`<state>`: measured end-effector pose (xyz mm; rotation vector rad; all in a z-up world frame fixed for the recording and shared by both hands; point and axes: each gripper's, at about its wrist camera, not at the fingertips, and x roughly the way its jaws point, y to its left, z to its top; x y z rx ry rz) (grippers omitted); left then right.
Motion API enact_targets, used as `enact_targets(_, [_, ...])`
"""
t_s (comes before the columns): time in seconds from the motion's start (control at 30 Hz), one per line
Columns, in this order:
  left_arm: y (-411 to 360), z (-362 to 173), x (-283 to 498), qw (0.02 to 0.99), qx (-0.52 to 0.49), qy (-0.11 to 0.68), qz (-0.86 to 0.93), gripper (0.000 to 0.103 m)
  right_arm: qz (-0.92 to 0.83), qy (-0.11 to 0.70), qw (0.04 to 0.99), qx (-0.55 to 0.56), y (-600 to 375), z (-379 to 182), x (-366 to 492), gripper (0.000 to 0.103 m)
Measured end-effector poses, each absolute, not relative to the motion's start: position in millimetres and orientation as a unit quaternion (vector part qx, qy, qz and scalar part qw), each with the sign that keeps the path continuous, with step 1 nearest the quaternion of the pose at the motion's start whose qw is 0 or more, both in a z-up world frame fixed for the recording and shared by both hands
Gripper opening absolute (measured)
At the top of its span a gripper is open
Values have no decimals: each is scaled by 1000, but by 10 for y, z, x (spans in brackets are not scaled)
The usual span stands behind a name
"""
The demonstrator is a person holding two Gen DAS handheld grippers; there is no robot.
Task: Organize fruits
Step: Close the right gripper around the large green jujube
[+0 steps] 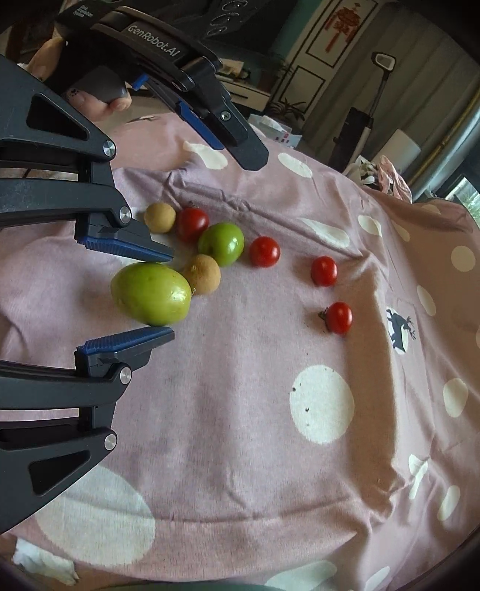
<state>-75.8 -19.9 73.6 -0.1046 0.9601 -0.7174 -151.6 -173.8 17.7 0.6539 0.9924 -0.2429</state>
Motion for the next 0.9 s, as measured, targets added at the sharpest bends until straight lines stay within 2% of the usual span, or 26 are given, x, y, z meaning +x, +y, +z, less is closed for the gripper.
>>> enact_targets(0.27, [-430, 631, -890, 788, -33, 483, -382, 82, -157, 472, 801, 334, -2020, 111, -1685, 38])
enact_targets(0.57, [-594, 525, -1015, 753, -9, 510, -416, 63, -166, 452, 800, 357, -2152, 145, -1798, 38])
enact_targets(0.77, [-763, 464, -1174, 722, 12, 522, -455, 62, -159, 439, 792, 393, -2248, 97, -1825, 38])
enact_targets(0.9, [-871, 421, -1282, 708, 31, 526, -470, 57, -155, 435, 788, 408, -2274, 79, -1846, 38])
